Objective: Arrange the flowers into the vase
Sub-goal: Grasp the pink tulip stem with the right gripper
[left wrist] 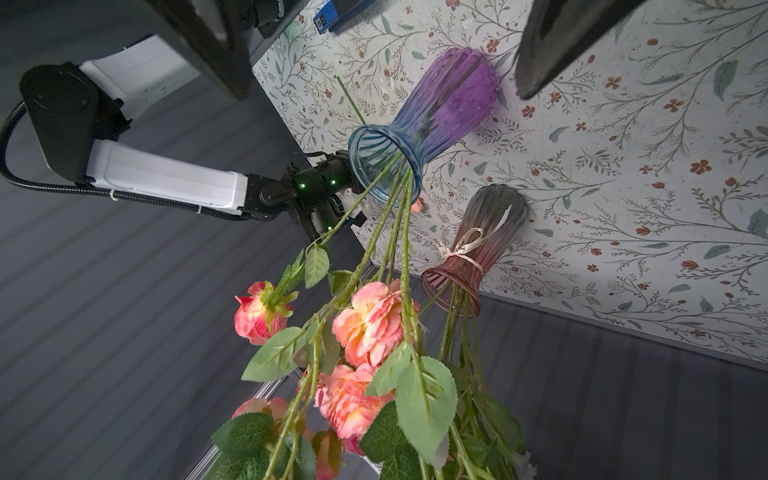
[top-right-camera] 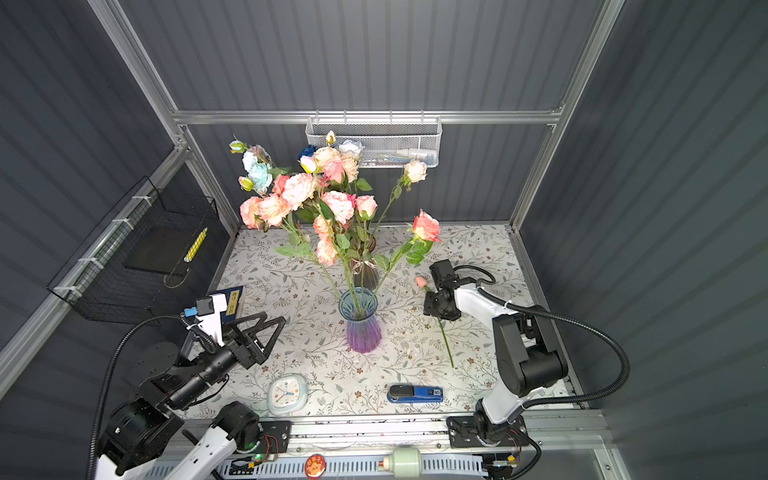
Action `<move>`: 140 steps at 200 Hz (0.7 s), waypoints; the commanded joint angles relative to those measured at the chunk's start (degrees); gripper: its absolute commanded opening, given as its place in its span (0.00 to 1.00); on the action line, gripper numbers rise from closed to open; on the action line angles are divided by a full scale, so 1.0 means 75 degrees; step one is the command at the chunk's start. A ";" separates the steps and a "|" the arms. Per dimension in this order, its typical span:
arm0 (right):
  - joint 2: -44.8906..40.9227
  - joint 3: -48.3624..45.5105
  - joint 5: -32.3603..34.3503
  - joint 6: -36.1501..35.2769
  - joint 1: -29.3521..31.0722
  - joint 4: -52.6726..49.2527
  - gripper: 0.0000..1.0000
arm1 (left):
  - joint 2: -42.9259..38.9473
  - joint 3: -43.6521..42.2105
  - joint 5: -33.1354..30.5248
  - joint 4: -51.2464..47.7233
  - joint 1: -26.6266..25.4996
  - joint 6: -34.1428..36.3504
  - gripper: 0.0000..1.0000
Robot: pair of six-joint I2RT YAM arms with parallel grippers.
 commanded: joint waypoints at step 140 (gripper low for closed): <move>0.1194 0.0749 0.0202 -0.0461 0.0478 -0.1775 0.16 | -0.0495 0.0175 -0.0339 -0.0574 -0.0028 0.0364 1.00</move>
